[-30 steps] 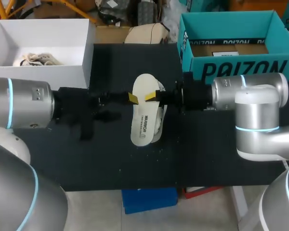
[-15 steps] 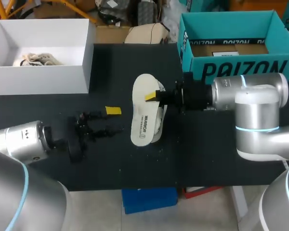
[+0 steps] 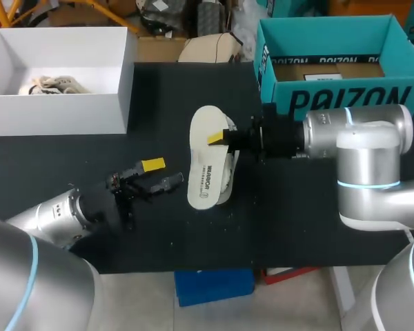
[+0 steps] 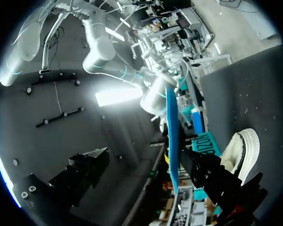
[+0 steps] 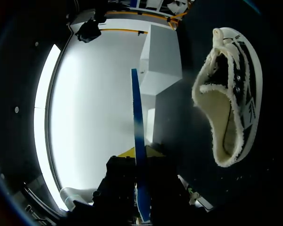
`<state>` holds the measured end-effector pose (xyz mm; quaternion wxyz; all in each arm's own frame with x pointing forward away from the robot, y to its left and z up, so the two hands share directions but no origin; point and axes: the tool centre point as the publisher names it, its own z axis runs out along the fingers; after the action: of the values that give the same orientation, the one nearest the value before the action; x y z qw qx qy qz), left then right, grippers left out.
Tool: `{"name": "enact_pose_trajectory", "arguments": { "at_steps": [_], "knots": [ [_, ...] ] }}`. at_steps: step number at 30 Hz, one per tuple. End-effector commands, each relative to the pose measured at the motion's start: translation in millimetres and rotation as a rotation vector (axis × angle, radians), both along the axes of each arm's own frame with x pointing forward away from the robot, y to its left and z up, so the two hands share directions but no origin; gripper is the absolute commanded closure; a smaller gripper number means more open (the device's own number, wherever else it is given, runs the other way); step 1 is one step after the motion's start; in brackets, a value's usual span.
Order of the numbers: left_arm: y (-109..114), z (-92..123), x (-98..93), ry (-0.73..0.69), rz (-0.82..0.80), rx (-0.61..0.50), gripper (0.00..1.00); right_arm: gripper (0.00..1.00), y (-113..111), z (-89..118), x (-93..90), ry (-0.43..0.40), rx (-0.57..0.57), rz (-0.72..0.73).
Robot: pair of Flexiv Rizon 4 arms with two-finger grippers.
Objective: Take the shoe out of the shoebox, open the shoe tongue, remove and reinsert the insole, then place the shoe into the shoebox
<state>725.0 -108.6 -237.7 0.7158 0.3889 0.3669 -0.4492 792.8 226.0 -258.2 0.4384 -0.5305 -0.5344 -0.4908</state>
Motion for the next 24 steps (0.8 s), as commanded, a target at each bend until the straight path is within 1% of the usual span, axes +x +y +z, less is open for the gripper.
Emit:
{"name": "enact_pose_trajectory", "arguments": {
  "at_steps": [1,4,12,17,24],
  "knots": [
    [8,2,-7.3,0.009,0.021,0.03,0.0,1.0,2,0,-0.3,0.0,-0.001,-0.003],
    [10,3,-8.5,0.006,0.028,0.051,0.0,1.0,2,0,-0.3,0.0,-0.001,-0.003],
    [9,8,-9.6,-0.014,0.024,0.153,0.0,1.0,2,0,-0.3,0.0,-0.001,-0.003],
    [8,7,-6.3,-0.007,0.013,0.175,0.0,1.0,2,0,-0.3,0.0,-0.001,-0.003],
    [6,0,1.1,-0.011,-0.005,0.202,0.0,1.0,2,0,-0.3,0.0,-0.001,-0.003]
  ]
}}
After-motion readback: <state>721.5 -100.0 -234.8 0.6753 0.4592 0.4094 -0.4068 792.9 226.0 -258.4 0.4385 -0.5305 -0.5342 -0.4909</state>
